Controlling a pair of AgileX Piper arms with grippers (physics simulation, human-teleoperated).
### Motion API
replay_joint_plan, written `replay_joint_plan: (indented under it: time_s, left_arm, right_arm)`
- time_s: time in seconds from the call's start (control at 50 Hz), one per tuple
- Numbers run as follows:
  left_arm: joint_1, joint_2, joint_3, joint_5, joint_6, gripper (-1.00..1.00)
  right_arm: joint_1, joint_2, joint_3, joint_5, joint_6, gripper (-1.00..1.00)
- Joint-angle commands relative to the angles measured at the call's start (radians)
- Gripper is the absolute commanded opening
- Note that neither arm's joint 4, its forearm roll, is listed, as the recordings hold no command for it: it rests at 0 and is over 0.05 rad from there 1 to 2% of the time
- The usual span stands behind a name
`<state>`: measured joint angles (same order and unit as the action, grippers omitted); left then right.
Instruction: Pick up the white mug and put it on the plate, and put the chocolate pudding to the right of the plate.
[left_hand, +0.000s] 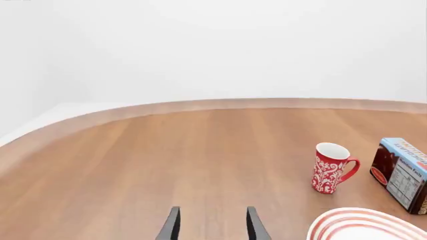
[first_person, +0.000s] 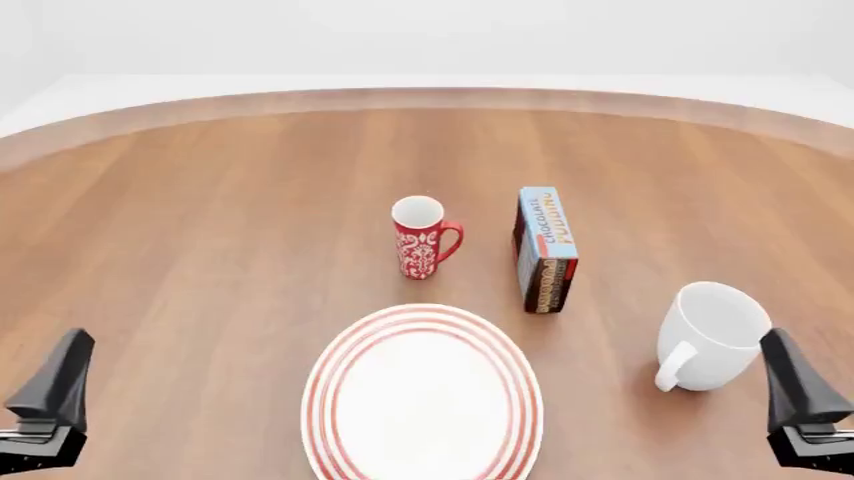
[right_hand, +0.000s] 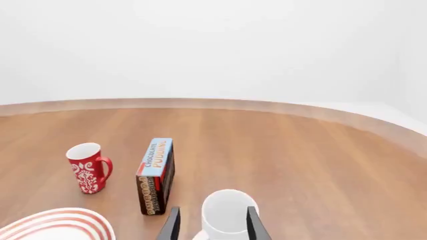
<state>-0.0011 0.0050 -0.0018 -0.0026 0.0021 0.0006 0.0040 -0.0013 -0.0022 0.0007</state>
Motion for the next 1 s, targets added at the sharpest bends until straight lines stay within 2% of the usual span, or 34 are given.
replay_joint_plan:
  time_s: [0.02,0.42,0.72,1.0]
  left_arm:
    - [-0.006,0.013,-0.008,-0.007,0.008,1.0]
    - [-0.034,0.02,-0.03,0.001,0.02,1.0]
    - [-0.124,0.099,-0.078,-0.051,0.05,1.0]
    - [-0.243,0.176,-0.132,-0.09,0.082,1.0]
  right_arm:
    - [0.002,0.009,-0.003,-0.006,0.003,1.0]
    - [-0.003,0.02,-0.003,-0.021,0.006,1.0]
    - [-0.003,0.011,-0.004,-0.013,0.008,1.0]
    - [-0.004,0.005,-0.005,-0.009,0.01,1.0]
